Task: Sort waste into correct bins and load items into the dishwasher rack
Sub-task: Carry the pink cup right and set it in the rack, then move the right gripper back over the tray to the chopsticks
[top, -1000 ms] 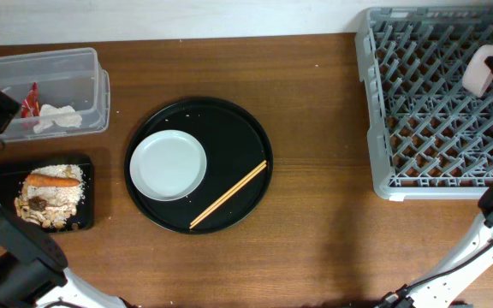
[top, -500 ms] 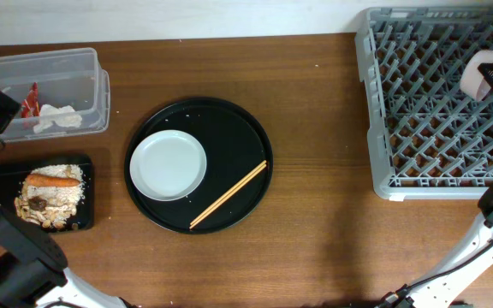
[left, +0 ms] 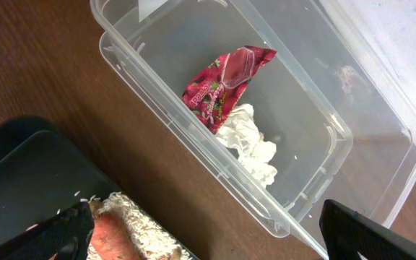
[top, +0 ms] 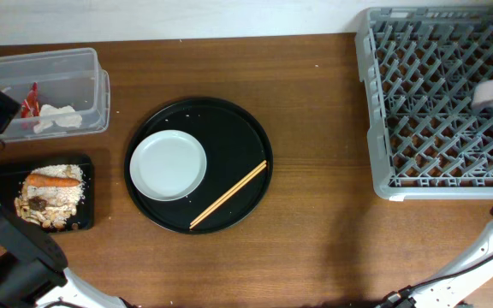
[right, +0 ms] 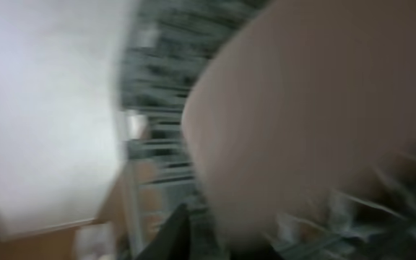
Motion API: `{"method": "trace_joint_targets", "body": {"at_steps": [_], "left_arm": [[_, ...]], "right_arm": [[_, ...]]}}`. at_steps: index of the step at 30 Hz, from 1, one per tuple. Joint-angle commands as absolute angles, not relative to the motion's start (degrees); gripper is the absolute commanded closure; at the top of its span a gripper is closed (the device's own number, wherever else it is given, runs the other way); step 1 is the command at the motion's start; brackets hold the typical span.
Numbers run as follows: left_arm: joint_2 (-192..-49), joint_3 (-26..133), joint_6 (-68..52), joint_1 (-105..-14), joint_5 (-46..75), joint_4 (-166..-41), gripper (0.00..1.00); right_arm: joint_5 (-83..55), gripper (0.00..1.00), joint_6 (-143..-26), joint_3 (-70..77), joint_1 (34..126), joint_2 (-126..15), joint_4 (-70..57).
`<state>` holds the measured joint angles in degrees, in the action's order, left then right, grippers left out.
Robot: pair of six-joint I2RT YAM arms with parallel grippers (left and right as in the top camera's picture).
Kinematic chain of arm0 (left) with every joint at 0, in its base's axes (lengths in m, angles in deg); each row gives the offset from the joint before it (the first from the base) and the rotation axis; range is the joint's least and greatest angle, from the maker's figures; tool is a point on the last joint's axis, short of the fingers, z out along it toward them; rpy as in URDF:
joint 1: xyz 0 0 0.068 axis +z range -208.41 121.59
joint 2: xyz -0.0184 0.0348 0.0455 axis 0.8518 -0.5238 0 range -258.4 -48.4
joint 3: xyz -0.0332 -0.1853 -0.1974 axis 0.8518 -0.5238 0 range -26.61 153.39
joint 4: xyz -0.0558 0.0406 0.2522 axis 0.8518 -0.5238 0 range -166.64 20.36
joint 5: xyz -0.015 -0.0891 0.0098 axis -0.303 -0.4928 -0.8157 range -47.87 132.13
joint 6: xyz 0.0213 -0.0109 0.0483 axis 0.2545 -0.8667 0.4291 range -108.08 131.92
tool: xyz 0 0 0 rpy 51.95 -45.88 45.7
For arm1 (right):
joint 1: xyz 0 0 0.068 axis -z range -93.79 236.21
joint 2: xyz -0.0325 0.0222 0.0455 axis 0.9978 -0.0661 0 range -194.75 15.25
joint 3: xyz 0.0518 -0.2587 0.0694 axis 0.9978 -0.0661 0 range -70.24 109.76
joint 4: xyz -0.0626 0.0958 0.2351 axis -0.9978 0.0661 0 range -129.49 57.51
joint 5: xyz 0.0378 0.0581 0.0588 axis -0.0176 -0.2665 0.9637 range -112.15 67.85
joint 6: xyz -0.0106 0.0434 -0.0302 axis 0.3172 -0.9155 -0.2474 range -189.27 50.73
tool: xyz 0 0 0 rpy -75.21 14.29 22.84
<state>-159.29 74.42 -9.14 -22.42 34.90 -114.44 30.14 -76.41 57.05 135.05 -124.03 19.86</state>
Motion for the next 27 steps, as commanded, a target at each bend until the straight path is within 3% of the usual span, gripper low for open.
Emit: {"method": "trace_joint_targets", "body": {"at_steps": [1, 3, 5, 10, 15, 19, 24, 27], "left_arm": [[-158.6, 74.7, -9.3, -22.2, 34.9, -114.3, 0.01], [-158.6, 74.7, -9.3, -22.2, 34.9, -114.3, 0.01], [-158.6, 74.7, -9.3, -22.2, 34.9, -114.3, 0.01], [-158.6, 74.7, -9.3, -22.2, 34.9, -114.3, 0.01], [-158.6, 74.7, -9.3, -22.2, 34.9, -114.3, 0.01], [-158.6, 74.7, -9.3, -22.2, 34.9, -114.3, 0.01], [-158.6, 74.7, -9.3, -22.2, 34.9, -114.3, 0.01], [-158.6, 74.7, -9.3, -22.2, 34.9, -114.3, 0.01]], "right_arm": [[9.9, 0.68, -76.5, 56.6, 134.9, -116.4, 23.2], [6.4, 0.48, -78.4, 56.6, 134.9, -113.7, 24.4], [5.4, 0.4, -80.0, 56.6, 134.9, -111.2, 25.0], [5.5, 0.37, -83.3, 56.6, 133.5, -101.3, 26.8], [5.9, 0.34, -83.3, 56.6, 127.2, -90.5, 36.4], [6.2, 0.02, -82.8, 56.6, 115.2, -85.6, 46.4], [5.4, 0.02, -81.9, 55.2, 97.8, -86.5, 49.5], [3.6, 0.02, -87.6, 51.8, 87.6, -87.7, 45.3]]}}
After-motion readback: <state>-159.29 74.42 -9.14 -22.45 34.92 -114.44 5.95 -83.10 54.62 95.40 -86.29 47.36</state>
